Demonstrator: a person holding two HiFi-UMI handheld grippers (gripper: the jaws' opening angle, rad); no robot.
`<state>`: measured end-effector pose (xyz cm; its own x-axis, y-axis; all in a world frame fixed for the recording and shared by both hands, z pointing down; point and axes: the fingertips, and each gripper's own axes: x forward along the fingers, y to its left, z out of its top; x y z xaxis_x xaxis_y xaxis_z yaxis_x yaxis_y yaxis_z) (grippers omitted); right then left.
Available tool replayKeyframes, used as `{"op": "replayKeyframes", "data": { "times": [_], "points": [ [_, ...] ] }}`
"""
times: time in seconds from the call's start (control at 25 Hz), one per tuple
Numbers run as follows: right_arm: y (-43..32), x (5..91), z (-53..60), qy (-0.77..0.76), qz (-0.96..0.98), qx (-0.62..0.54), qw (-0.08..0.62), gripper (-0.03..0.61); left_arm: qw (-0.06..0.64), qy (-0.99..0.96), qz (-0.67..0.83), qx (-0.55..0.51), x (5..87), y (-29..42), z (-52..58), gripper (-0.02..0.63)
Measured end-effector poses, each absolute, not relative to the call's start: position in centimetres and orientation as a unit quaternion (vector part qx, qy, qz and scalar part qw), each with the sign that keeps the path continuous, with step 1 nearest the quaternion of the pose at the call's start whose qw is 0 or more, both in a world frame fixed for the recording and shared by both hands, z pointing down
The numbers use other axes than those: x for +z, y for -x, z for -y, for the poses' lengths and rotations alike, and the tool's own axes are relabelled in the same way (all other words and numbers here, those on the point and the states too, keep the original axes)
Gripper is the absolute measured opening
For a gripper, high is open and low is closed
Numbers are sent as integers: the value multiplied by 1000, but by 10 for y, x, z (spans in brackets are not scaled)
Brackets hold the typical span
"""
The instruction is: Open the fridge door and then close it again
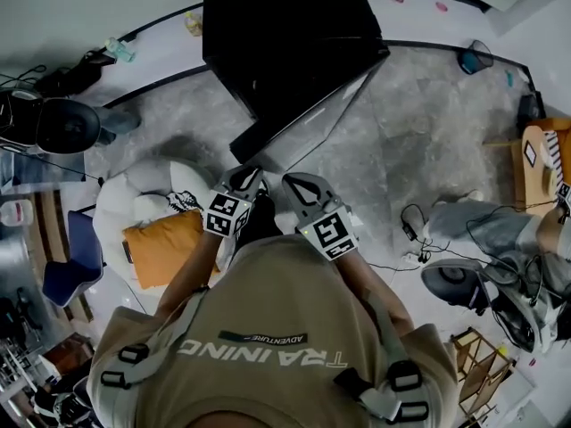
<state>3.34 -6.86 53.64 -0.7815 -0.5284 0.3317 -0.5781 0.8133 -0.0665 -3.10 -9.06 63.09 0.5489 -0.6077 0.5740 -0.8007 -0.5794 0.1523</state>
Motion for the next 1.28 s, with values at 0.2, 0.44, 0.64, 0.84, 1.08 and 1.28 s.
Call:
{"op": "replayKeyframes", "data": {
  "times": [0.2, 0.44, 0.64, 0.84, 1.08, 1.28],
  "points": [
    [-56, 544, 52, -272, 949, 81, 137, -5, 210, -837, 447, 236, 633, 19, 73, 40],
    [-83, 556, 49, -270, 949, 99, 132, -5, 215, -824, 463, 246, 635, 8, 62, 41],
    [-95, 563, 47, -280, 944, 115, 133, -5, 218, -820, 458, 263, 637, 0, 54, 40],
    [-89, 561, 50, -293, 940, 107, 141, -5, 213, -829, 443, 266, 638, 2, 55, 37],
    [-92, 554, 41, -332, 925, 95, 160, -5, 199, -848, 417, 261, 641, 1, 54, 34],
    [-102, 553, 29, -389, 900, 111, 163, -5, 182, -854, 409, 267, 639, 3, 54, 32]
  ]
}}
